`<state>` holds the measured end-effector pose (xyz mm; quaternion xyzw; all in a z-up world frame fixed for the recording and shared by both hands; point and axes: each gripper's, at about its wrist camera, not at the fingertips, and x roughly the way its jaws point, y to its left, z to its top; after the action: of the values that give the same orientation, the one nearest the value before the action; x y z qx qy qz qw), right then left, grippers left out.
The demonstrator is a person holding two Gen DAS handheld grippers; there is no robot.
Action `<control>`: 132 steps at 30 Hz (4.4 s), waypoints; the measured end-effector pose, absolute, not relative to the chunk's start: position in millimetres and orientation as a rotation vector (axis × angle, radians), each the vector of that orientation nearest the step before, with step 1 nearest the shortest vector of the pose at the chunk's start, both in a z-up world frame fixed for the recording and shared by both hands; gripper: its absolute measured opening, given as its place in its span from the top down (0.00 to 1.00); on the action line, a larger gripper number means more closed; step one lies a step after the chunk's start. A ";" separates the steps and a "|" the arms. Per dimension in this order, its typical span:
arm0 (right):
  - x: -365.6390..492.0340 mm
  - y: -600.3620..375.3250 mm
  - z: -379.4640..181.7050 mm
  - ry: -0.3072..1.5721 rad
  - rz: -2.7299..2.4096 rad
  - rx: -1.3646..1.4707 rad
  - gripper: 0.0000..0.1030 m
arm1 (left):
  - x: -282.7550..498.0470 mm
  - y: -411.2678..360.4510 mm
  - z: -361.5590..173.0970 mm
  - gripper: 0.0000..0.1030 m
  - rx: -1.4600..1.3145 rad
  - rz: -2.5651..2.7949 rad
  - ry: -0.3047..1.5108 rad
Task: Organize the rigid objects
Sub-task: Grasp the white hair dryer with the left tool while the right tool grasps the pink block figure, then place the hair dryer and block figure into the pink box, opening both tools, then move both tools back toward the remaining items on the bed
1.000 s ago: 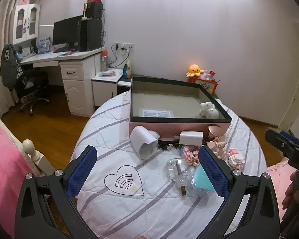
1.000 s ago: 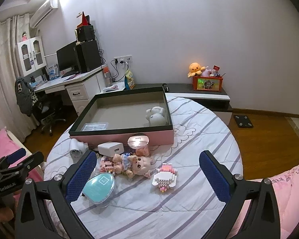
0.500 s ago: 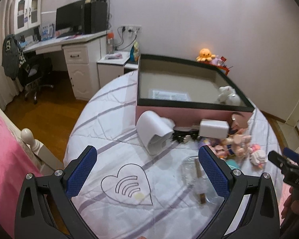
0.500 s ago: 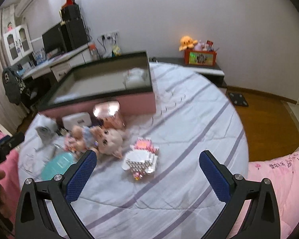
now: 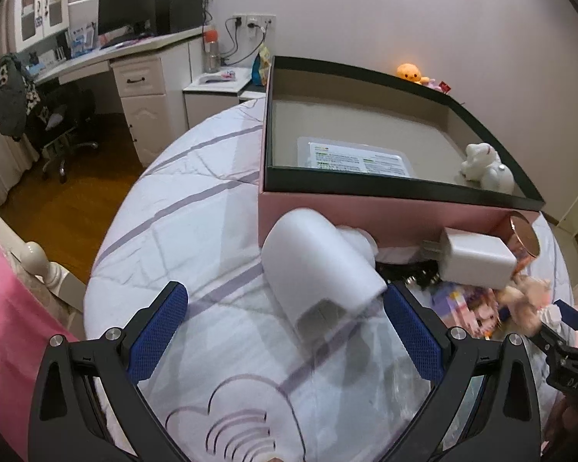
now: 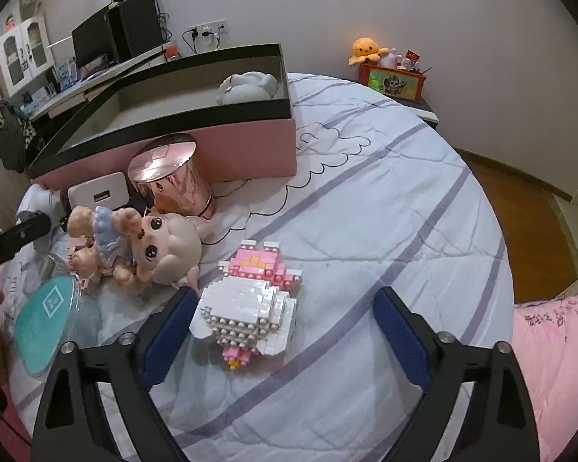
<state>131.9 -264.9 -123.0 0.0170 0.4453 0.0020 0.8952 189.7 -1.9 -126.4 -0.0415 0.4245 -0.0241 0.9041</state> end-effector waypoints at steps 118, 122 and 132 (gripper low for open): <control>91.9 -241.5 -31.9 0.725 0.132 0.117 0.08 | 101.0 3.0 -58.3 0.00 -0.108 -0.137 0.752; 96.6 -242.5 -36.5 0.740 0.132 0.119 0.08 | 104.3 -0.6 -63.5 0.00 -0.103 -0.139 0.768; 101.7 -241.8 -39.9 0.746 0.136 0.119 0.08 | 108.3 -6.8 -68.5 0.00 -0.095 -0.148 0.775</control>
<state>101.7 -241.8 -39.9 0.0581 0.3641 0.0662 0.9272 108.3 -6.8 -68.5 -0.0464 0.3773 -0.0721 0.9221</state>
